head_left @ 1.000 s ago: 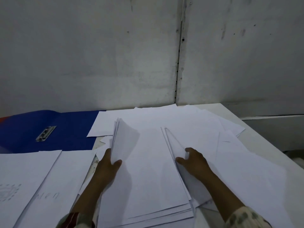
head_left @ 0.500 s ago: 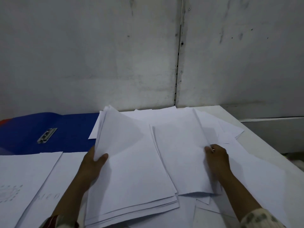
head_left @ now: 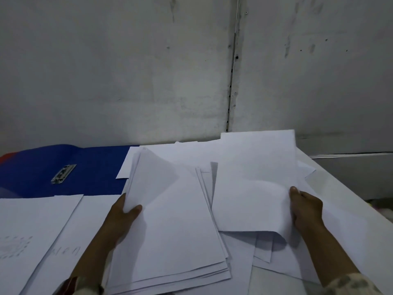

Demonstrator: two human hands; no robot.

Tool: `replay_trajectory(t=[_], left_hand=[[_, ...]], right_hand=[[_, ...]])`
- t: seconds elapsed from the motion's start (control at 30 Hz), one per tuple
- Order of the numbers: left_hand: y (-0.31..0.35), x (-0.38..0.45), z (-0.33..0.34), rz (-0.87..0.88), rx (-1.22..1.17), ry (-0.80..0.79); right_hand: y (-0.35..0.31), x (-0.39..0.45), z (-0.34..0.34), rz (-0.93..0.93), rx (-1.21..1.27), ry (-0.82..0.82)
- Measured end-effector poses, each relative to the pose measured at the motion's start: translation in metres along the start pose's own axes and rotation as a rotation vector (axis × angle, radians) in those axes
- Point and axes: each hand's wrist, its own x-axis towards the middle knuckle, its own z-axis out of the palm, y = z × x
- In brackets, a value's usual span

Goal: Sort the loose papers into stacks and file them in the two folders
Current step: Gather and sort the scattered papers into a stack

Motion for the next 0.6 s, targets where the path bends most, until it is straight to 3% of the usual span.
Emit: replay_trajectory(t=[0.13, 0.33, 0.6], left_hand=[[0.0, 0.001, -0.001, -0.013, 0.028, 0.003], [0.003, -0.001, 0.011, -0.005, 0.019, -0.044], [0.01, -0.006, 0.038, 0.005, 0.008, -0.112]], right_hand=[[-0.009, 0.003, -0.012, 0.047, 0.05, 0.037], [-0.004, -0.009, 0.001, 0.084, 0.0, -0.074], [0.009, -0.049, 0.041, -0.16, -0.231, -0.318]])
